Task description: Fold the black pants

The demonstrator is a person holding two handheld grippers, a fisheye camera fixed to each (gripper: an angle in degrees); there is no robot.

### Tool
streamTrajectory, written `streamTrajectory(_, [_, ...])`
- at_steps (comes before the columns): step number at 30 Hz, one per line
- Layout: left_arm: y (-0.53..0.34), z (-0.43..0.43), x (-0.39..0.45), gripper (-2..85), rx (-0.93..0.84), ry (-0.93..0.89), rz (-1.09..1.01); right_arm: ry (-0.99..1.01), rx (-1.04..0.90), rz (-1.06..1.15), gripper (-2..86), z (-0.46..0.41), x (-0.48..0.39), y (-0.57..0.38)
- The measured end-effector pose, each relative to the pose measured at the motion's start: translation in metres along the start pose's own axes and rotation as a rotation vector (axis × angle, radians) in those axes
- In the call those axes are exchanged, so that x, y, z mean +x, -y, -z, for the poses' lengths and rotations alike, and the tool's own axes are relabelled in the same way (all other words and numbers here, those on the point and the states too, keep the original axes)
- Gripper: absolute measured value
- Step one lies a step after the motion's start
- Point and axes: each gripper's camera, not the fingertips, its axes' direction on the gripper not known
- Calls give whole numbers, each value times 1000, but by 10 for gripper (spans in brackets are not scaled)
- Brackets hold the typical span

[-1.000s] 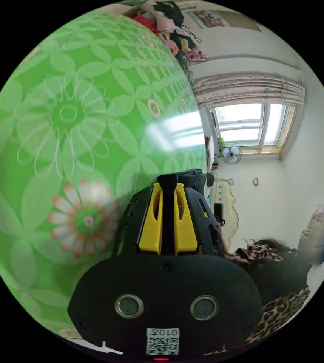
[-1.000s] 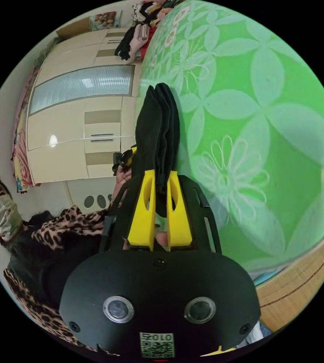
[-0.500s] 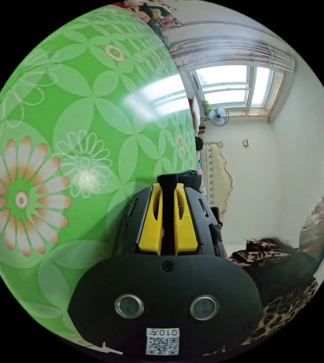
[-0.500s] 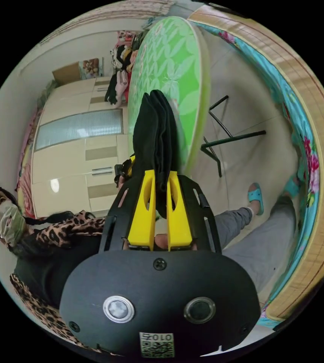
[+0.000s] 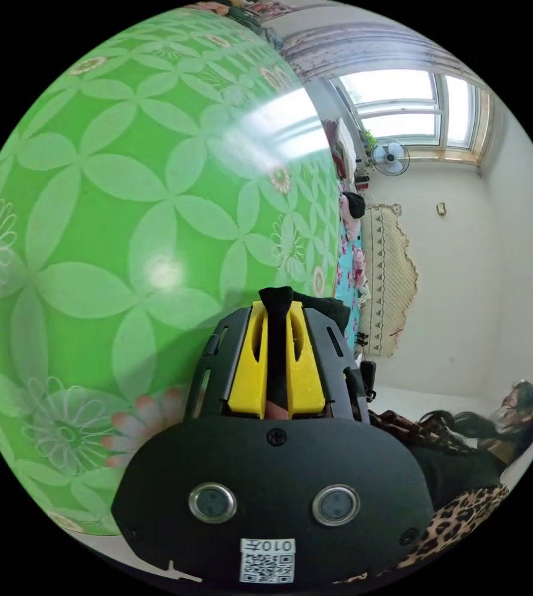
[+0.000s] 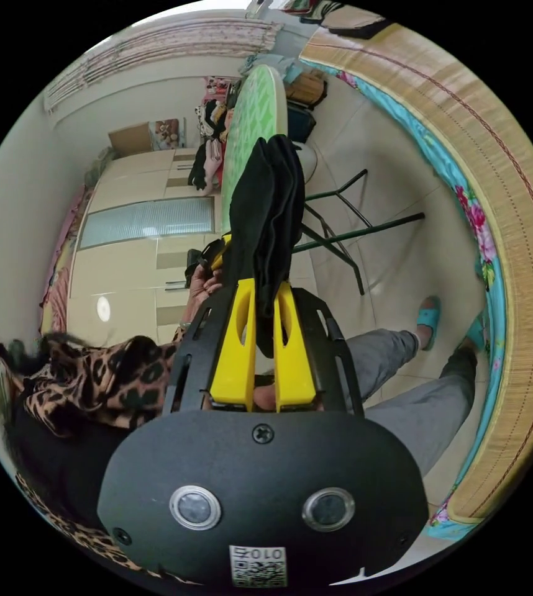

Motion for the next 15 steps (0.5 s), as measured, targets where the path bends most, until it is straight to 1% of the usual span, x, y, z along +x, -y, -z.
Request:
streamTrajectory(6, [27,-67,-4,62,-78,-55,-45,-19,104,-52,57,23,6,-51])
streamTrajectory(12, [53,-140,-5,59,-160,-123,-97,31,228,-123,56,46,15,-110])
streamTrajectory(15, [60,-181,1,56,-196,-120,-132,18,263,-127,56,61,16,-138])
